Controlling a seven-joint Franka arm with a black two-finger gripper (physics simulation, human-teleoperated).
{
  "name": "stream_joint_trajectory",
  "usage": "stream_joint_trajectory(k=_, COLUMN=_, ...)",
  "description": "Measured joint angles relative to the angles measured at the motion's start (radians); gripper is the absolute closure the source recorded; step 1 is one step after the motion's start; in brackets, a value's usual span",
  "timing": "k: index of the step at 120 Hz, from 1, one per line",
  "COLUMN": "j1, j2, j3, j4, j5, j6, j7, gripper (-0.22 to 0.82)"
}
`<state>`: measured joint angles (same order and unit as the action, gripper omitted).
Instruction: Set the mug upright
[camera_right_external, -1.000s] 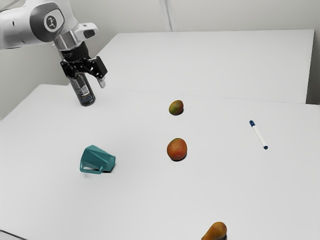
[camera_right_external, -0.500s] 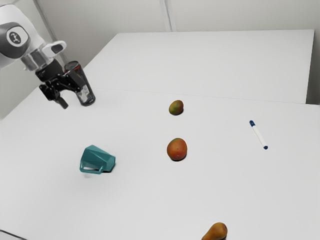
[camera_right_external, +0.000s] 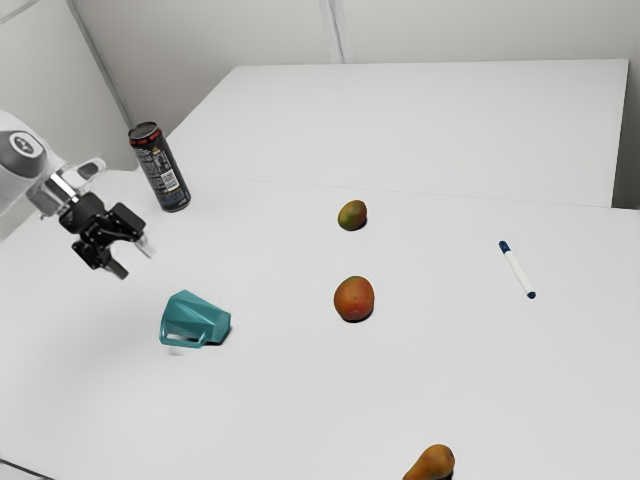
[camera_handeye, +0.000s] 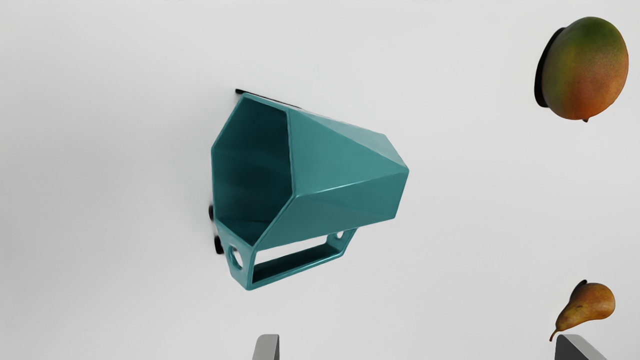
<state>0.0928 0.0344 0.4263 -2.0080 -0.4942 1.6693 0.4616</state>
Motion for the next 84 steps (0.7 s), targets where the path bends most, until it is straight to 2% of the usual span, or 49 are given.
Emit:
stream_joint_trajectory(k=38, j1=0.014, j2=0.188, j3=-0.007, j4=0.009, j5=-0.176, j6=0.045, j7=0.196, gripper=0.00)
stream_joint_trajectory(k=84, j1=0.017, j2=0.242, j3=-0.040, j4=-0.082, j5=-0.400, j6=0.045, j7=0.360, gripper=0.00)
